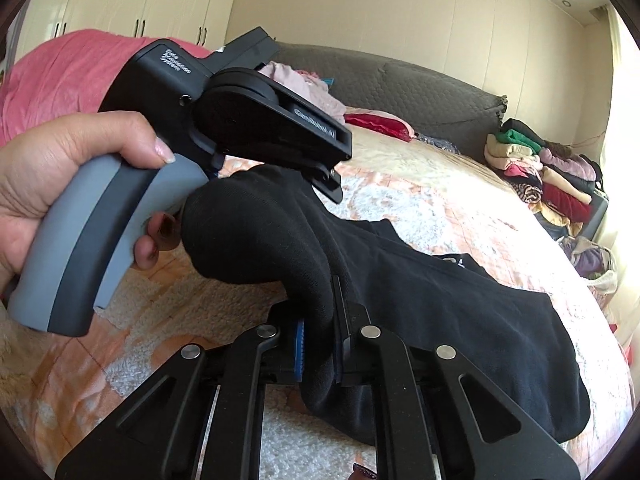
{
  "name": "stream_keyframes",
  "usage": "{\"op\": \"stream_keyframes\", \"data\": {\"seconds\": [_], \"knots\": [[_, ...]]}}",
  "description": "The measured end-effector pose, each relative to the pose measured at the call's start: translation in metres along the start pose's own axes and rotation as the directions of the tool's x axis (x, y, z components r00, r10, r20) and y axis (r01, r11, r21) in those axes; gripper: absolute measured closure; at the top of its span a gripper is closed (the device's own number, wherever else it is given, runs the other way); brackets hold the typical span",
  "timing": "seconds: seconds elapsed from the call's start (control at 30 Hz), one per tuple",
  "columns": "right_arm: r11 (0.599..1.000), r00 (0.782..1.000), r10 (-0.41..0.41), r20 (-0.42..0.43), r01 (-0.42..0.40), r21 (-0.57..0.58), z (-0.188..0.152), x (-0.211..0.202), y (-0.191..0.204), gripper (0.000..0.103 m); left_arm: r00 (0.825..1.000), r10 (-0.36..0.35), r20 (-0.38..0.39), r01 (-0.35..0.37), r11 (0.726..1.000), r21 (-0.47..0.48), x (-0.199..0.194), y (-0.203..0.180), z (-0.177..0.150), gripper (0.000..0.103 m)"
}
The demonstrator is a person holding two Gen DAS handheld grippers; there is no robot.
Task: Fold small clothes
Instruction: 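Grasp the sweatshirt side edge with the right tool and lift it, then fold the lifted side over the sweatshirt with the right tool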
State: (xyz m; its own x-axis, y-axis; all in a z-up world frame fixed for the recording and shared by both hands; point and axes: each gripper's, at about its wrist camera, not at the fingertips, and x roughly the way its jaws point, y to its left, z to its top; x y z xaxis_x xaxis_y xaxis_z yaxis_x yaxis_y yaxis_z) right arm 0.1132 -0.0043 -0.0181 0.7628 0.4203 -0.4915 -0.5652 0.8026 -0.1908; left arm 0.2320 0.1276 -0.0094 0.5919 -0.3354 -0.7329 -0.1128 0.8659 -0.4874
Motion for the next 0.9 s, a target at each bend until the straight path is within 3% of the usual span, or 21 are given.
{"op": "stream_keyframes", "data": {"seconds": [0.1, 0.17, 0.3, 0.9], "knots": [[1.000, 1.000, -0.007, 0.011, 0.006, 0.021, 0.000, -0.005, -0.005, 0.094, 1.000, 0.019, 0.011, -0.019, 0.999, 0.029, -0.003, -0.013, -0.002, 0.068], [0.999, 1.000, -0.012, 0.019, 0.011, 0.045, -0.001, -0.010, -0.009, 0.094, 0.999, 0.033, 0.024, -0.035, 0.998, 0.051, -0.007, -0.021, -0.002, 0.075], [0.996, 0.999, -0.021, 0.036, 0.018, 0.093, -0.002, -0.022, -0.019, 0.095, 0.999, 0.029, 0.040, -0.032, 0.997, 0.073, -0.016, -0.037, -0.001, 0.079], [0.958, 0.992, -0.077, 0.097, 0.046, 0.283, -0.010, -0.077, -0.072, 0.096, 0.995, 0.047, 0.093, -0.066, 0.977, 0.204, -0.031, -0.128, -0.003, 0.079]]}}
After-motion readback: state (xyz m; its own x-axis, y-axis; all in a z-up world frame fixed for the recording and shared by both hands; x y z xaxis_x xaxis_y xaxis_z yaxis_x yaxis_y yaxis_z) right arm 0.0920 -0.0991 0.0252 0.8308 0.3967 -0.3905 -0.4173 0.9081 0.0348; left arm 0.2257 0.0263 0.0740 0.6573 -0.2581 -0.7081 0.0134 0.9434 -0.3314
